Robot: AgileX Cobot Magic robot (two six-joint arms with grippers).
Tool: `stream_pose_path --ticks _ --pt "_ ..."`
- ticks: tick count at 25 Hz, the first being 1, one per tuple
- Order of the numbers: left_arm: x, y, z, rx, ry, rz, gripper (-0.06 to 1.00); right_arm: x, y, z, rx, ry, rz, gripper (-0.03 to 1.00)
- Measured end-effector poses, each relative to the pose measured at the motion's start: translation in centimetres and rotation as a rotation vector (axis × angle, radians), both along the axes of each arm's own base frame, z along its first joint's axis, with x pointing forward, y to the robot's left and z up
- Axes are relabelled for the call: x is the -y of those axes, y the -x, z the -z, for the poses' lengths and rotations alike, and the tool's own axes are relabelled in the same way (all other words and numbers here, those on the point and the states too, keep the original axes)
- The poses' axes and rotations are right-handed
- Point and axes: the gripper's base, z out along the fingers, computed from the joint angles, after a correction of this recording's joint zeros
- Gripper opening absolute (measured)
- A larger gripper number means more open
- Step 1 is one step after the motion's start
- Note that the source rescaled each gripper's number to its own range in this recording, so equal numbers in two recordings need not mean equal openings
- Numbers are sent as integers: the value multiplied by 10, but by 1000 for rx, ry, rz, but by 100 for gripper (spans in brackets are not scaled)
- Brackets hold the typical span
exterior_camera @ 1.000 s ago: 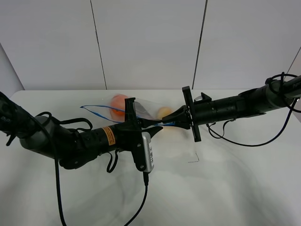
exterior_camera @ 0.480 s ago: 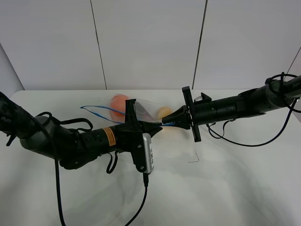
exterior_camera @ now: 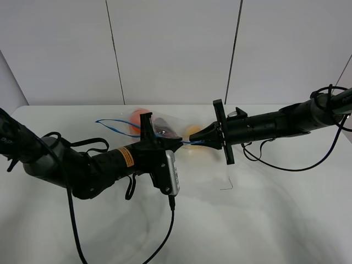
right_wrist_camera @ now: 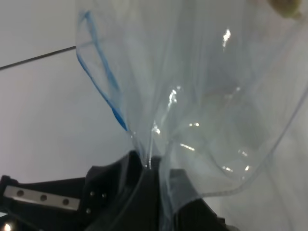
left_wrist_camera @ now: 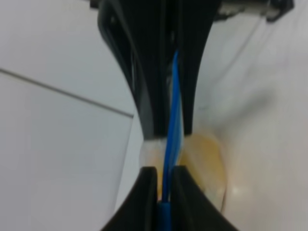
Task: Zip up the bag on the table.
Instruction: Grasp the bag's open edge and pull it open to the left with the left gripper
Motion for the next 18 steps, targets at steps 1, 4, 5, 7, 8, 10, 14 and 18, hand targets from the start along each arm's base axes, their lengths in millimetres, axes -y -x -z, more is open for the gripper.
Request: stream_pose_path --ticks 1,4,5,7,8,10,14,18 --pt "-1 0 1 2 -6 -12 0 0 0 0 0 0 0 0" --pt "-8 -2 3 5 -25 -46 0 0 0 0 0 0 0 0" --pt "-11 -3 4 6 -29 -62 0 0 0 0 0 0 0 0" --pt "-21 -7 6 12 -52 -97 0 0 0 0 0 0 0 0" --pt "-26 -8 7 15 -66 -110 0 0 0 0 0 0 0 0" --pt "-38 -12 9 18 -91 -136 0 0 0 0 0 0 0 0" --pt "-61 -16 15 6 -126 -199 0 0 0 0 0 1 -3 0" --pt "-79 -19 19 -9 -153 -248 0 0 1 0 0 0 -6 0"
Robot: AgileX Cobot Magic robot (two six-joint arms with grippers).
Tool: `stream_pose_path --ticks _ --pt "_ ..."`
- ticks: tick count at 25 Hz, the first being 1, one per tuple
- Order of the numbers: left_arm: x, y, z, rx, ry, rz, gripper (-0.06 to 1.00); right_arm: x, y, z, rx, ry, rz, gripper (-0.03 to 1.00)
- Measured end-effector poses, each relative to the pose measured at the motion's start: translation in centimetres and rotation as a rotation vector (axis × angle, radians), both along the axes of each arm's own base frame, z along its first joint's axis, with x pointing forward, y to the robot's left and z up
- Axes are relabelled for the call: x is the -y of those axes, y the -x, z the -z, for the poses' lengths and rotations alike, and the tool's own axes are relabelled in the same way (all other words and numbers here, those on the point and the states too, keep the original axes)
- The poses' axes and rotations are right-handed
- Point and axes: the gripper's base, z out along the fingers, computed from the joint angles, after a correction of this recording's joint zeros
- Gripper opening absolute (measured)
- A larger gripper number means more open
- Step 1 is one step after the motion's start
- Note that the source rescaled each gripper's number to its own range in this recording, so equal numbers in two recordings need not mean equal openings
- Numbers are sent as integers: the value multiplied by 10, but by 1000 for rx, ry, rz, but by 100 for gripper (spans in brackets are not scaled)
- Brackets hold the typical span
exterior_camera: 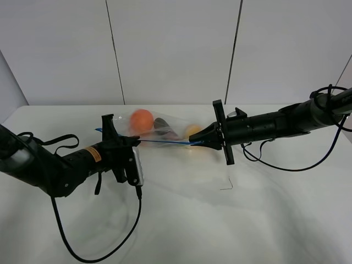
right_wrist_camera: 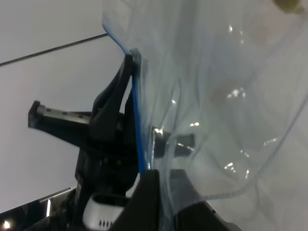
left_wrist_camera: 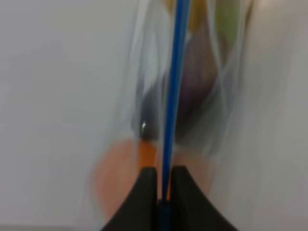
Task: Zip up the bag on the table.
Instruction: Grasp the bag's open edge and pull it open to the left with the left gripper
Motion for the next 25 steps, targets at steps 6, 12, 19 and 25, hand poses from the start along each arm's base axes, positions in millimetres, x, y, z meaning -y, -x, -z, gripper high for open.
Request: stream_pose_path --ticks 6,12,19,25 --pt "-27 -10 1 -1 -6 -82 0 0 0 0 0 0 -1 0" --pt "-52 -17 1 0 -10 -156 0 0 0 0 0 -1 -1 0" --pt "-74 -22 1 -1 -10 -225 0 0 0 0 -1 -3 0 0" --pt "-76 -23 1 -2 -9 -235 0 0 0 0 -1 -4 0 0"
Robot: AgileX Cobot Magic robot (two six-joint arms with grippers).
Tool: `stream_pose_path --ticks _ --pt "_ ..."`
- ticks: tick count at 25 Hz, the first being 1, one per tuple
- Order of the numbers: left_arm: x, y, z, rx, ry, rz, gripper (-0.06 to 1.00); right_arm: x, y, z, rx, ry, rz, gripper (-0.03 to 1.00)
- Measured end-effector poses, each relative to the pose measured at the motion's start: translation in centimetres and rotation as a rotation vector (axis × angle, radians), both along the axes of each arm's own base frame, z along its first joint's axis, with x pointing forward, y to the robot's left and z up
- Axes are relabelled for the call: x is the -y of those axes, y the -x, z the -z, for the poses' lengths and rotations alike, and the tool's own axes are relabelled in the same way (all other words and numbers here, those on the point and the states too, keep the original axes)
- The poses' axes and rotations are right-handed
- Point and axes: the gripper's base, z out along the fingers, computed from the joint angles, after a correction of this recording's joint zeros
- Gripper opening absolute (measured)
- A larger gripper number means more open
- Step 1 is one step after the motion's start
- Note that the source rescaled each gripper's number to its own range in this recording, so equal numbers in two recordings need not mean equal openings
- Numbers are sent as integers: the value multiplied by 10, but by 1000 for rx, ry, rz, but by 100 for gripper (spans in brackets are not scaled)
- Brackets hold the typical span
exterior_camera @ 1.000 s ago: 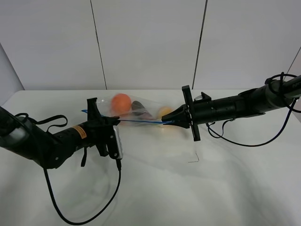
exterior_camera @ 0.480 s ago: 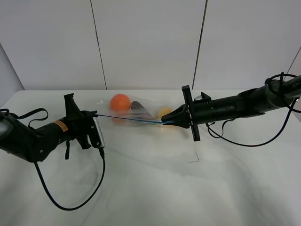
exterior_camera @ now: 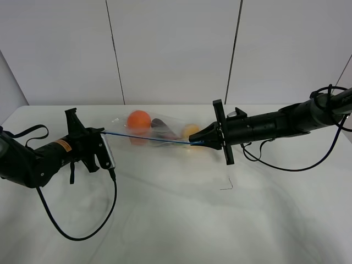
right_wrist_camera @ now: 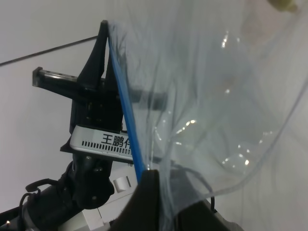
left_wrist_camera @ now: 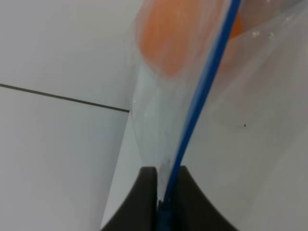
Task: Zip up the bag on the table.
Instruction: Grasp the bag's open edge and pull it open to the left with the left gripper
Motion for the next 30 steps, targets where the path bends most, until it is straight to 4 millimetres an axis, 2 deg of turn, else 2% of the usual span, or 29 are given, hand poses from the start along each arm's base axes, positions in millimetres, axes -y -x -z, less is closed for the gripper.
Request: stream_pose_path --ticks 23,26,30 --pt "-1 2 4 -50 -11 -8 0 0 0 0 0 0 1 0" --pt "-2 1 4 -53 -8 -19 9 0 0 0 0 -1 -2 0" --pt "-6 1 5 -60 1 -47 38 0 0 0 0 -1 -1 0"
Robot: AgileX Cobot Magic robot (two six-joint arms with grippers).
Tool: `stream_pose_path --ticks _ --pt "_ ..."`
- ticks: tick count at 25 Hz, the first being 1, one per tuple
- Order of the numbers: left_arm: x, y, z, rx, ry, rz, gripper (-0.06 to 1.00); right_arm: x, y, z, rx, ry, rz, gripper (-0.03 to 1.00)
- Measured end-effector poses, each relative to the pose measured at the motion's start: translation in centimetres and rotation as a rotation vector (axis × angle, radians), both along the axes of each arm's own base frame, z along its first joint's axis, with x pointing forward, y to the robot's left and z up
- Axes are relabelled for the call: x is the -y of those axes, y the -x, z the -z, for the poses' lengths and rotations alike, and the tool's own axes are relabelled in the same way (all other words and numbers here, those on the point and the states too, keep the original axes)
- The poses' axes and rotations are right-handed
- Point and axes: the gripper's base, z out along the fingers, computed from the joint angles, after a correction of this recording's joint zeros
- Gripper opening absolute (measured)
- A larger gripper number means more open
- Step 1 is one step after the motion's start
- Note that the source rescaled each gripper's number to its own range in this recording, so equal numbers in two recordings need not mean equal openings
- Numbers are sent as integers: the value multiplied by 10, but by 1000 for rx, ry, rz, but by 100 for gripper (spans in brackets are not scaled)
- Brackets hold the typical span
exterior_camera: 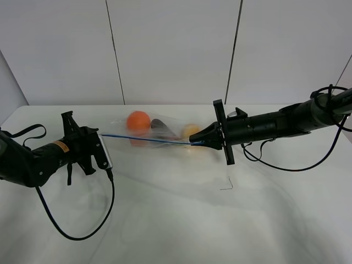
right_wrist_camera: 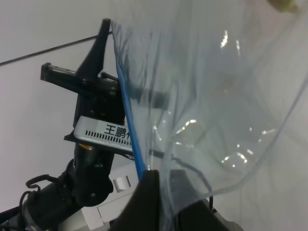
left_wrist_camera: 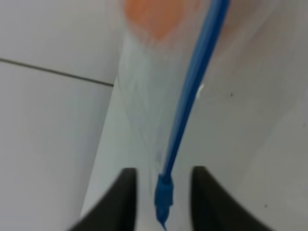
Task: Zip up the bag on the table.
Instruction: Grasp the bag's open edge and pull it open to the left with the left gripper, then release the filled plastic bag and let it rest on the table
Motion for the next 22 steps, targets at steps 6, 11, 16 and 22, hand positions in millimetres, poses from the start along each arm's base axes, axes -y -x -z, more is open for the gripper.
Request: stream_pose_path --ticks 6,11,16,22 --pt "-4 -1 0 -18 101 -93 64 0 0 0 0 -3 3 0" --pt "-14 -2 0 -40 307 -313 66 0 0 0 0 -4 3 0" --pt "-18 -2 0 -67 623 -493 66 0 0 0 -1 -4 2 0" --pt "-18 -2 0 -102 976 -645 66 0 0 0 -1 -5 3 0"
